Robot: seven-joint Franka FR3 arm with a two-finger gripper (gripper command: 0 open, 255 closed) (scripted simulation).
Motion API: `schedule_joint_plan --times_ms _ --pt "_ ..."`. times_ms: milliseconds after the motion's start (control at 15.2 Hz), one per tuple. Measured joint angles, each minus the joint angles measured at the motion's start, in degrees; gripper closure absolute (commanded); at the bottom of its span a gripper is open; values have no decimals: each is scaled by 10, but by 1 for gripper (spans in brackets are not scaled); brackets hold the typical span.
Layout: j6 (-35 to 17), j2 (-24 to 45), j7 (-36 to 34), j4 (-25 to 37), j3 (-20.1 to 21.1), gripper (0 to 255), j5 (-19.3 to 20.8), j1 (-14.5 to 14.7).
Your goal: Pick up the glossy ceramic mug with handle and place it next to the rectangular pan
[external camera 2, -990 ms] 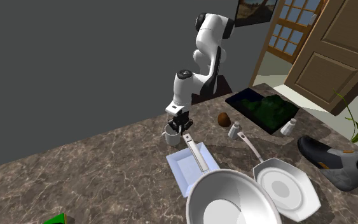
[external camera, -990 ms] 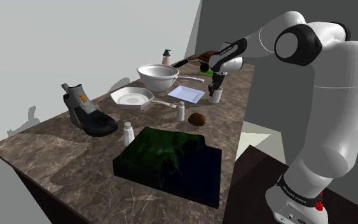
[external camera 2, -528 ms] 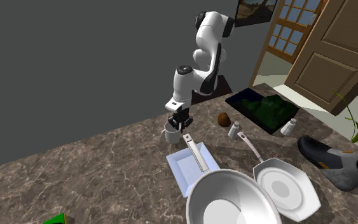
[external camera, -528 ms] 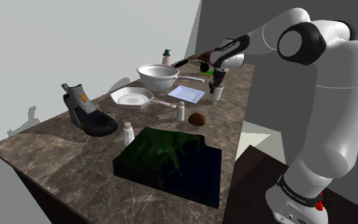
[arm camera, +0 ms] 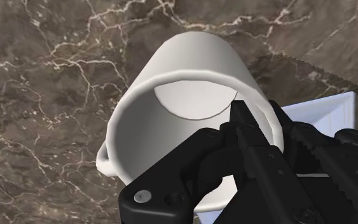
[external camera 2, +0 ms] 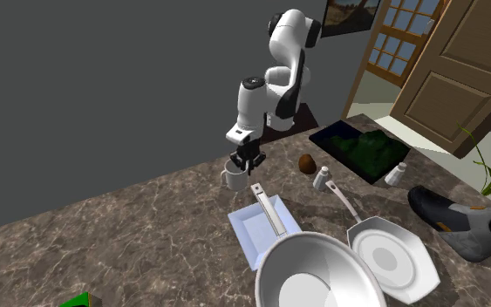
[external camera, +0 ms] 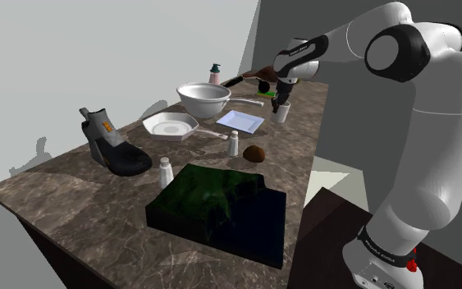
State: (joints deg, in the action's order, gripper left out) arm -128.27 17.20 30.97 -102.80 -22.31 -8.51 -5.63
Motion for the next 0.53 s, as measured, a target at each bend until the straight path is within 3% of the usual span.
schedule_joint_plan --times_ms 528 --pt "53 -20 -6 34 -5 255 11 1"
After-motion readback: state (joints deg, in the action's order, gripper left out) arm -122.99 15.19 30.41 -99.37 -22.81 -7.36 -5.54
